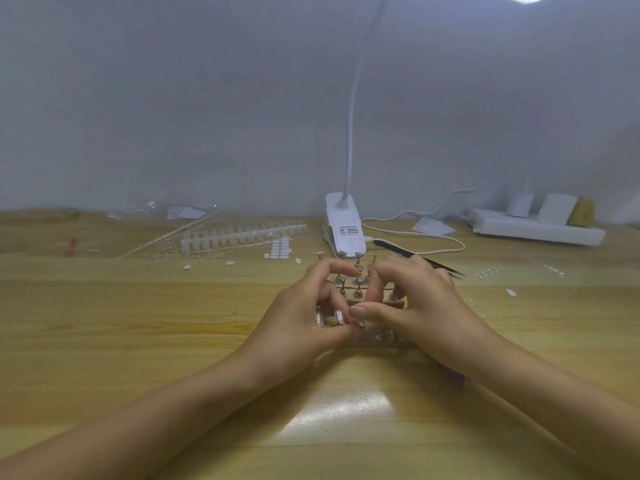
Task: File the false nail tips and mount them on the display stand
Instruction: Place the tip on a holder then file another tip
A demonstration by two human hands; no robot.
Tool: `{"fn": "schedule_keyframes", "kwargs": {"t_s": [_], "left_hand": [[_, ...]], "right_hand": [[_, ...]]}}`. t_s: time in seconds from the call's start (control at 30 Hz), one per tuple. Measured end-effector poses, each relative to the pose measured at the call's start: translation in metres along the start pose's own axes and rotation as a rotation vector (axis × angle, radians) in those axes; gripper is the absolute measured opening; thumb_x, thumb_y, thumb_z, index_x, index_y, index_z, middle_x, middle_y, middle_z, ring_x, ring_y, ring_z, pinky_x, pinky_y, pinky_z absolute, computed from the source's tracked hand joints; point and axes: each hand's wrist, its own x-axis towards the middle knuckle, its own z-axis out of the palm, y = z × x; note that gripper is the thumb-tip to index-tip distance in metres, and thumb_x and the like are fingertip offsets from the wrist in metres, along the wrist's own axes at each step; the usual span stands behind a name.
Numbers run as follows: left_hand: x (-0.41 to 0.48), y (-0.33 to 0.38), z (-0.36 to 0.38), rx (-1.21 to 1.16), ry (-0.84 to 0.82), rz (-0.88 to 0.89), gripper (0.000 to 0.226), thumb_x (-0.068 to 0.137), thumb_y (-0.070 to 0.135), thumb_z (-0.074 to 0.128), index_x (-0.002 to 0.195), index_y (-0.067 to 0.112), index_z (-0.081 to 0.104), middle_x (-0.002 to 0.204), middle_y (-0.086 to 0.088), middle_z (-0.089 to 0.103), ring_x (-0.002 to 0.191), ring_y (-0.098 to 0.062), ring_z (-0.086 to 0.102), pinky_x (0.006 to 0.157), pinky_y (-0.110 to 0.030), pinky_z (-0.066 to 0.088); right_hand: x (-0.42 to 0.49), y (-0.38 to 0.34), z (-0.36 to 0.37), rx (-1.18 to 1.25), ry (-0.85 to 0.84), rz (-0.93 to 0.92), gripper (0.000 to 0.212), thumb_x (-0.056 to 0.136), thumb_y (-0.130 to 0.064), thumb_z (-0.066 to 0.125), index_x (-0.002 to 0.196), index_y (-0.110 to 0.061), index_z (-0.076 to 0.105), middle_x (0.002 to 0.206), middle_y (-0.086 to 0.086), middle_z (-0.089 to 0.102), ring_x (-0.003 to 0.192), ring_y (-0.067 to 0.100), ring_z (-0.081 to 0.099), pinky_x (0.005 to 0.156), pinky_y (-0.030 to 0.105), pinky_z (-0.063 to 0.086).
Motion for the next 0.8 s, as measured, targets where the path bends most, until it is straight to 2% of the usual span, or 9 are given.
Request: {"fn": "schedule_keyframes", "kwargs": {"t_s": [0.07, 0.13, 0.2, 0.27, 0.33, 0.4, 0.5, 0.6, 0.8], "left_hand": [[-0.001, 0.001, 0.0, 0.007, -0.003, -0.006, 0.054, 0.08, 0.015, 0.08, 0.119, 0.036, 0.051, 0.073, 0.014, 0.065, 0.078, -0.003, 0.059, 0.077, -0.016, 0.043], [-0.002, 0.001, 0.0, 0.013, -0.006, -0.014, 0.054, 0.08, 0.016, 0.08, 0.12, 0.038, 0.05, 0.076, 0.014, 0.068, 0.087, -0.003, 0.062, 0.084, -0.011, 0.04], [-0.002, 0.0, 0.0, 0.022, -0.007, -0.02, 0.055, 0.08, 0.017, 0.08, 0.12, 0.038, 0.05, 0.08, 0.014, 0.069, 0.093, -0.004, 0.063, 0.085, -0.007, 0.038], [-0.003, 0.0, 0.0, 0.027, -0.013, -0.017, 0.055, 0.08, 0.018, 0.08, 0.12, 0.04, 0.049, 0.084, 0.013, 0.07, 0.091, -0.007, 0.061, 0.086, -0.014, 0.041], [-0.004, 0.001, -0.001, 0.039, -0.022, -0.011, 0.056, 0.079, 0.021, 0.08, 0.12, 0.042, 0.048, 0.085, 0.014, 0.069, 0.088, -0.009, 0.058, 0.084, -0.023, 0.043], [-0.005, 0.002, -0.002, 0.049, -0.016, 0.002, 0.058, 0.078, 0.024, 0.081, 0.12, 0.046, 0.048, 0.089, 0.017, 0.068, 0.09, -0.009, 0.057, 0.084, -0.026, 0.043], [-0.007, 0.003, -0.004, 0.08, 0.009, 0.031, 0.062, 0.072, 0.036, 0.082, 0.122, 0.051, 0.048, 0.1, 0.023, 0.066, 0.099, -0.005, 0.055, 0.084, -0.021, 0.043], [-0.01, 0.005, -0.005, 0.104, 0.057, 0.095, 0.065, 0.065, 0.053, 0.075, 0.124, 0.051, 0.048, 0.106, 0.023, 0.064, 0.101, -0.005, 0.053, 0.08, -0.012, 0.04], [-0.016, 0.011, -0.006, 0.099, 0.198, 0.243, 0.05, 0.08, 0.052, 0.068, 0.126, 0.043, 0.05, 0.108, 0.021, 0.064, 0.101, -0.012, 0.056, 0.077, -0.004, 0.032]], "right_hand": [[-0.001, -0.004, -0.002, 0.079, 0.064, -0.021, 0.028, 0.077, -0.039, 0.077, 0.063, -0.032, 0.054, 0.08, -0.014, 0.06, 0.083, -0.008, 0.044, 0.083, 0.033, 0.031], [0.004, -0.007, -0.016, 0.274, 0.143, -0.051, 0.025, 0.082, -0.035, 0.073, 0.068, -0.022, 0.059, 0.075, -0.007, 0.063, 0.071, 0.002, 0.049, 0.071, 0.033, 0.038], [0.011, 0.0, -0.046, 0.354, 0.138, -0.041, 0.025, 0.081, -0.041, 0.067, 0.073, -0.018, 0.064, 0.069, -0.008, 0.066, 0.063, 0.008, 0.054, 0.062, 0.023, 0.044], [0.014, 0.016, -0.08, 0.195, -0.039, 0.01, 0.022, 0.075, -0.048, 0.068, 0.077, -0.026, 0.07, 0.071, -0.015, 0.068, 0.062, 0.003, 0.055, 0.057, 0.012, 0.044], [0.011, 0.04, -0.099, -0.037, -0.272, 0.103, 0.014, 0.072, -0.048, 0.076, 0.083, -0.041, 0.073, 0.082, -0.02, 0.069, 0.069, 0.0, 0.057, 0.063, 0.012, 0.046], [0.003, 0.062, -0.099, -0.162, -0.396, 0.177, 0.02, 0.075, -0.038, 0.083, 0.089, -0.045, 0.072, 0.09, -0.018, 0.067, 0.076, 0.0, 0.057, 0.068, 0.015, 0.047], [0.0, 0.083, -0.085, -0.22, -0.36, 0.19, 0.03, 0.076, -0.03, 0.085, 0.095, -0.045, 0.066, 0.096, -0.018, 0.062, 0.076, 0.001, 0.054, 0.069, 0.018, 0.044], [0.003, 0.093, -0.079, -0.211, -0.288, 0.19, 0.03, 0.074, -0.027, 0.087, 0.087, -0.044, 0.065, 0.097, -0.019, 0.059, 0.077, 0.001, 0.053, 0.065, 0.013, 0.04], [0.001, 0.107, -0.084, -0.173, -0.276, 0.292, 0.039, 0.069, -0.032, 0.089, 0.094, -0.042, 0.061, 0.103, -0.017, 0.058, 0.085, 0.002, 0.054, 0.074, 0.023, 0.045]]}}
